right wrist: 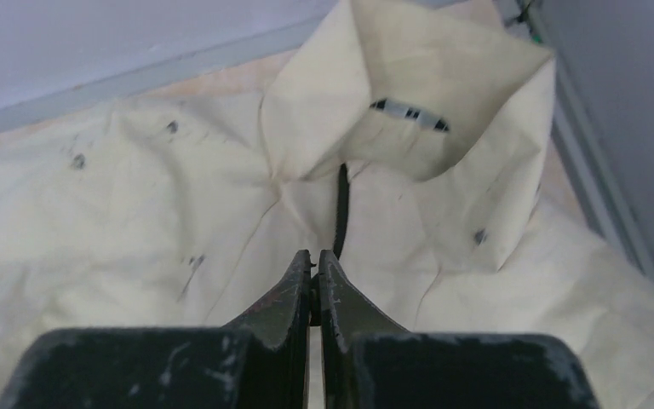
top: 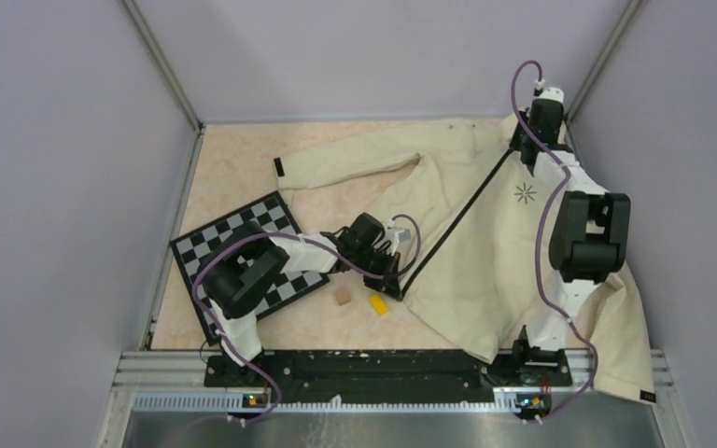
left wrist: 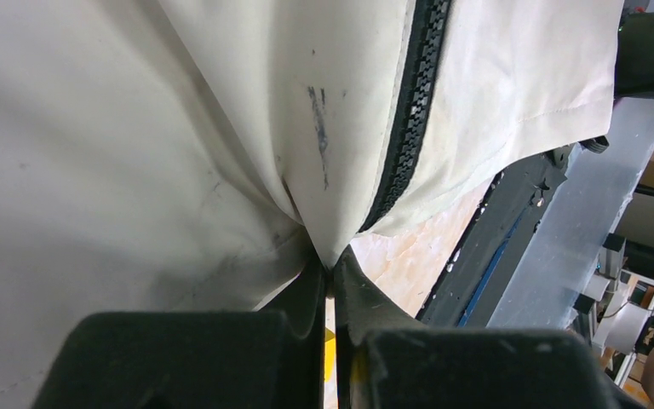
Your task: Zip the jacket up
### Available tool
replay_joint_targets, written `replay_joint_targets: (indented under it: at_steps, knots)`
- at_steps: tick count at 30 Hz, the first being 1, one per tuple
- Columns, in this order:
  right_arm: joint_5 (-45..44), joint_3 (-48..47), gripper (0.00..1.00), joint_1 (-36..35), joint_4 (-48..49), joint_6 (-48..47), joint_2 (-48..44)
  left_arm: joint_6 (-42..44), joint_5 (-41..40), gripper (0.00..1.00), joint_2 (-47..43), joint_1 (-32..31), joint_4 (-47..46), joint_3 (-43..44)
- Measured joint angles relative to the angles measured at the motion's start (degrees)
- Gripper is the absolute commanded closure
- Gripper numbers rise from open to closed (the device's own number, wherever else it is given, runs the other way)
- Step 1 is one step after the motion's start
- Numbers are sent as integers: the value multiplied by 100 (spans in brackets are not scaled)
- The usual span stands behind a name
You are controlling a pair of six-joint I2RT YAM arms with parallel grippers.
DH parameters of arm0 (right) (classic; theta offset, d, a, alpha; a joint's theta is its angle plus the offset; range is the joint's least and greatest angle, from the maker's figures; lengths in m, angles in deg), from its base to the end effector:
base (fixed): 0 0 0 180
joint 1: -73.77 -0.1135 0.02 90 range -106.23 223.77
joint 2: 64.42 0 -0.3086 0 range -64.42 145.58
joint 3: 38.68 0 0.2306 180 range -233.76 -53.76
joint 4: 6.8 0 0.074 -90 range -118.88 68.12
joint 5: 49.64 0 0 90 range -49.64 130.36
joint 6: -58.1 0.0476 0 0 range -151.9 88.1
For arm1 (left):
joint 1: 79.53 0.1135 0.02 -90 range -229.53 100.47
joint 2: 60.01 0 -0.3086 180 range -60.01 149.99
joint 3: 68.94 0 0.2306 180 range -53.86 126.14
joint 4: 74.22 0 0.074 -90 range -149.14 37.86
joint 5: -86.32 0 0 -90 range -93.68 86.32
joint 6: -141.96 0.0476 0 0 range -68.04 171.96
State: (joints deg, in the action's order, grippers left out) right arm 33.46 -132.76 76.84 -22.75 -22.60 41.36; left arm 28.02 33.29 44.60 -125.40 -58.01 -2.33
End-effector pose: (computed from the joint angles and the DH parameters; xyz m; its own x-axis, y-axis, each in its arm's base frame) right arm 0.4362 -0.0291 0.3074 -0.4315 0.1838 -0.8832 0.2322 0.9687 0.0881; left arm 0.2197 -0.2676 0.1793 -0.8483 0.4088 -0.3366 0.5188 0.5140 -0.6832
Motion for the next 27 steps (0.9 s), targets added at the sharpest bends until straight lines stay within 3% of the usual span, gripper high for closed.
replay_joint_targets:
  at_steps: [15, 20, 25, 26, 27]
  knots:
    - [-511, -3939, 100, 319, -341, -938, 3110, 11, -199, 100, 4, -9, -120, 0]
    - [-546, -4900, 100, 437, -372, -1082, 3727, 9, -216, 100, 2, -11, -127, -7]
    - [-407, -5086, 100, 463, -518, -1082, 3832, 11, -308, 100, 4, -11, -87, 57]
    - [-282, -5088, 90, 468, -516, -1080, 3832, 15, -321, 87, 15, -13, -26, 96]
    - [-136, -5088, 68, 474, -514, -1069, 3832, 31, -337, 73, 35, -20, 87, 170]
